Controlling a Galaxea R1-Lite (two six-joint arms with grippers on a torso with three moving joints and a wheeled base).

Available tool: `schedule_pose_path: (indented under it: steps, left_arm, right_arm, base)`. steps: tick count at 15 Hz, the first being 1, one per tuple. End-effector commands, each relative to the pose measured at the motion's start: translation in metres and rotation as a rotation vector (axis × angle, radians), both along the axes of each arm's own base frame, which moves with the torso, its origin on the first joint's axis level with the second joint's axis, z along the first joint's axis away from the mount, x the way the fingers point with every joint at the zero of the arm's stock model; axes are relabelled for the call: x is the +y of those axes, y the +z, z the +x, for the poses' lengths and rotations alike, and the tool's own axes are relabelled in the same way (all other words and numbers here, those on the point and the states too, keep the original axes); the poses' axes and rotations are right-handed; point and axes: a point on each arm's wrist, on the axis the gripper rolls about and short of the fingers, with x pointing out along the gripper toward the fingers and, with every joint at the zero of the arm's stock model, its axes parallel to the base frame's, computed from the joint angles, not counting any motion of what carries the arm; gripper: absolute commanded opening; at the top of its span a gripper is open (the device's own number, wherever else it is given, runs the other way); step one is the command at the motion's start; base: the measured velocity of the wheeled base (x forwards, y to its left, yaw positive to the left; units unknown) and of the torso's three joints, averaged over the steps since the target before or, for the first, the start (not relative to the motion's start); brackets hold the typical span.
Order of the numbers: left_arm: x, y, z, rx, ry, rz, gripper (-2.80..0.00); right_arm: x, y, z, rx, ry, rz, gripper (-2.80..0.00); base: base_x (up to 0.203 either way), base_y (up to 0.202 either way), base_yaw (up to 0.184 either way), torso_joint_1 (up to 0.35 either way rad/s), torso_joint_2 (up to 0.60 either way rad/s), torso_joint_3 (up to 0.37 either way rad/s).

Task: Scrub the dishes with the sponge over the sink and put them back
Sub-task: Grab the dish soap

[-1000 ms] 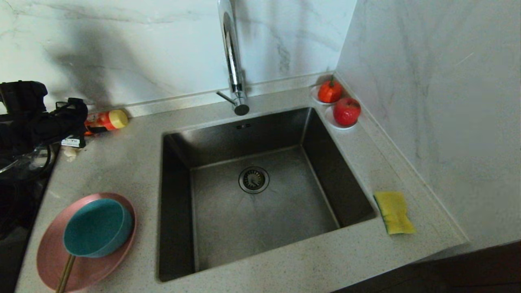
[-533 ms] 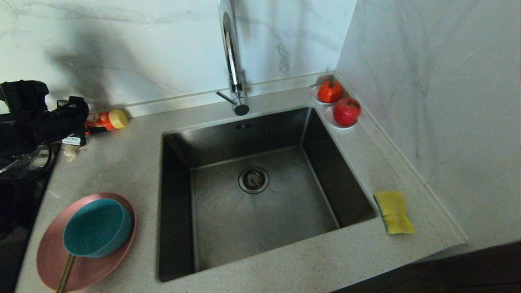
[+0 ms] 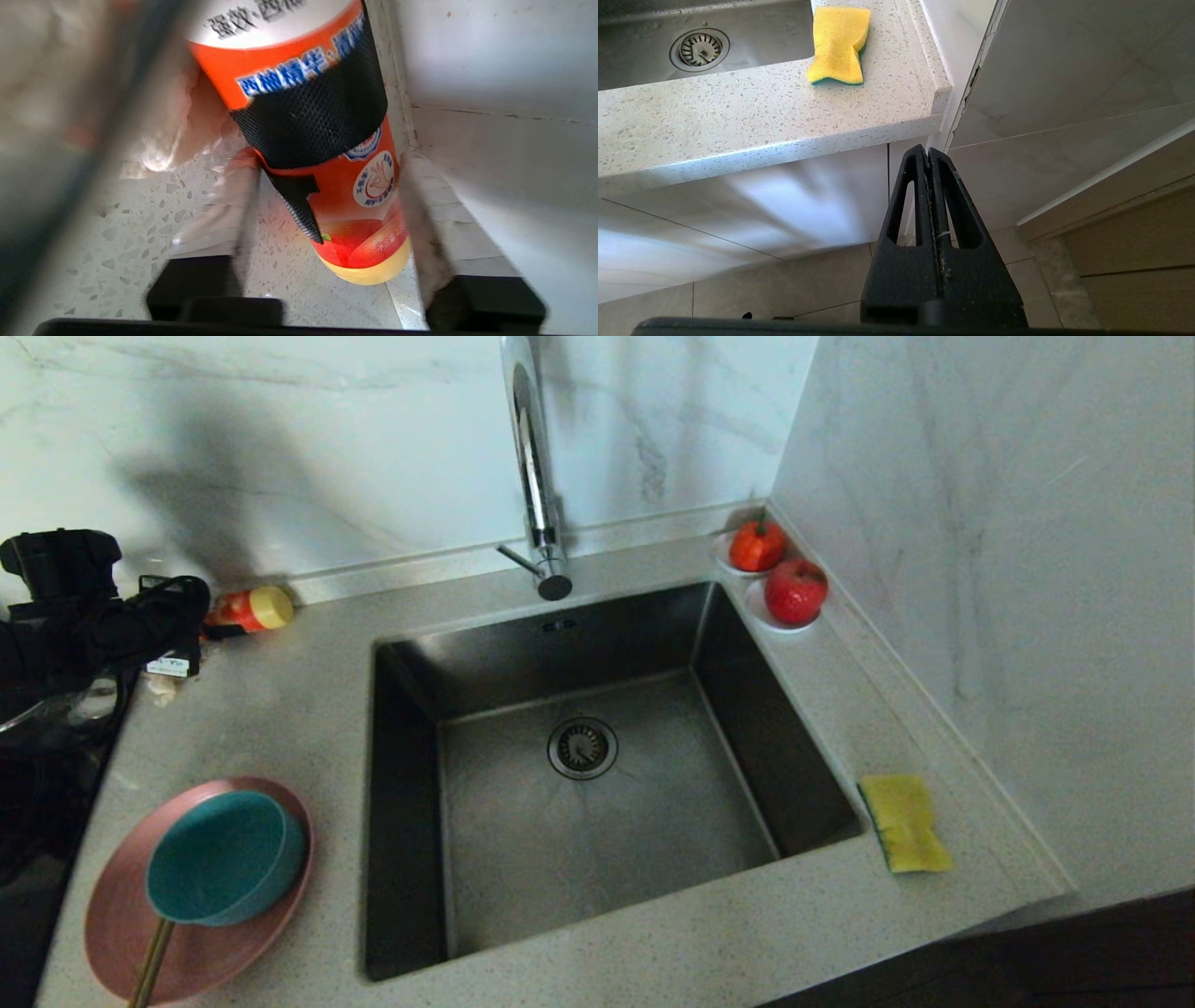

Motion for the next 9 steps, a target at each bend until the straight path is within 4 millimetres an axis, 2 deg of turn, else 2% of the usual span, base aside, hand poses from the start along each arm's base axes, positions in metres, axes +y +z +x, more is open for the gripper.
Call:
schedule_pose_path:
  steps: [1, 6, 9]
  left_arm:
    - [0.0, 0.001, 0.0, -0.01, -0.001, -0.002, -2.8]
    - [-0.002, -0.001, 0.002, -0.007, -0.009, 0.004, -2.8]
    - [-0.017, 0.001, 0.007, -0.001, -0.049, 0.032, -2.8]
  right_arm:
    - [0.0, 0.0, 0.0, 0.001, -0.001, -0.001, -2.8]
    - [0.0, 0.0, 0.0, 0.001, 0.0, 0.0, -2.8]
    - [0.0, 0.0, 0.0, 0.0, 0.0, 0.0, -2.8]
  base:
    - [0.0, 0.0, 0.0, 0.0, 0.0, 0.0]
    - [0.0, 0.0, 0.0, 0.0, 0.0, 0.0]
    - [0.0, 0.0, 0.0, 0.0, 0.0, 0.0]
